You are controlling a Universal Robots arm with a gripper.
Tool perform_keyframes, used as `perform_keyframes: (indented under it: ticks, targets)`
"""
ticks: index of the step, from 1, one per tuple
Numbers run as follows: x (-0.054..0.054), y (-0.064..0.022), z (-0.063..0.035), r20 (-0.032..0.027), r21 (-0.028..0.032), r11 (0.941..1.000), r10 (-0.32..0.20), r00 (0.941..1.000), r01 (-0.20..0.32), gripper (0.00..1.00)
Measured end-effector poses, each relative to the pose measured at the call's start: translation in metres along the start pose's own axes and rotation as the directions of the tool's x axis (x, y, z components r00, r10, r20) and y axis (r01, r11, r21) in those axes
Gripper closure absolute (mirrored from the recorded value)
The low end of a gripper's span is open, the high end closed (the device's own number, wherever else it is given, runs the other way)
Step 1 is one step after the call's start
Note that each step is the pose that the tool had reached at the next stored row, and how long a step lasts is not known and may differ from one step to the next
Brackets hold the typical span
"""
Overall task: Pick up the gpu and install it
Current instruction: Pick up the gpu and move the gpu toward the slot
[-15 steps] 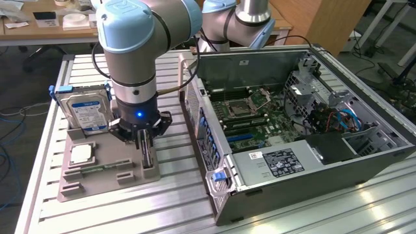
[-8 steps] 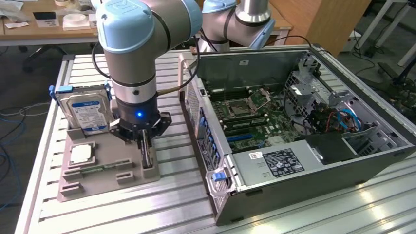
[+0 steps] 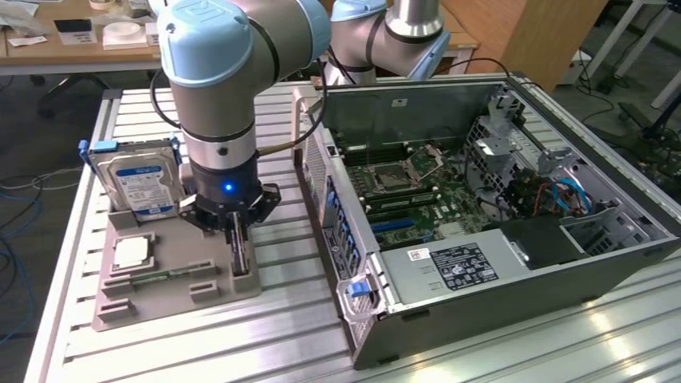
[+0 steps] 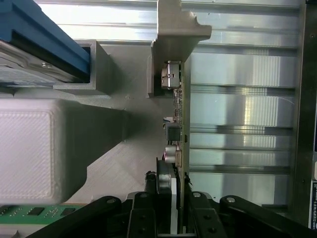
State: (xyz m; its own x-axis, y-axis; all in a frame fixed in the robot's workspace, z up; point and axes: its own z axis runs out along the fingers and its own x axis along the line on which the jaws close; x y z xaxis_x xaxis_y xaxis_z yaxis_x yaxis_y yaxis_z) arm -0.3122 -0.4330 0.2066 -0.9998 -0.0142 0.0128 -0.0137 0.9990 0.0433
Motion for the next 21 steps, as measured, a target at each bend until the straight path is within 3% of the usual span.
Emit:
perform_keyframes:
  ticks: [8, 21]
  targets:
    - [0.000, 0.0001, -0.0017, 0.0005, -0.0004, 1.0000, 0.000, 1.0000, 0.000, 0.72]
    - [0.001, 0.0021, -0.0490, 0.0000, -0.0006, 1.0000, 0.000, 1.0000, 0.000, 0.72]
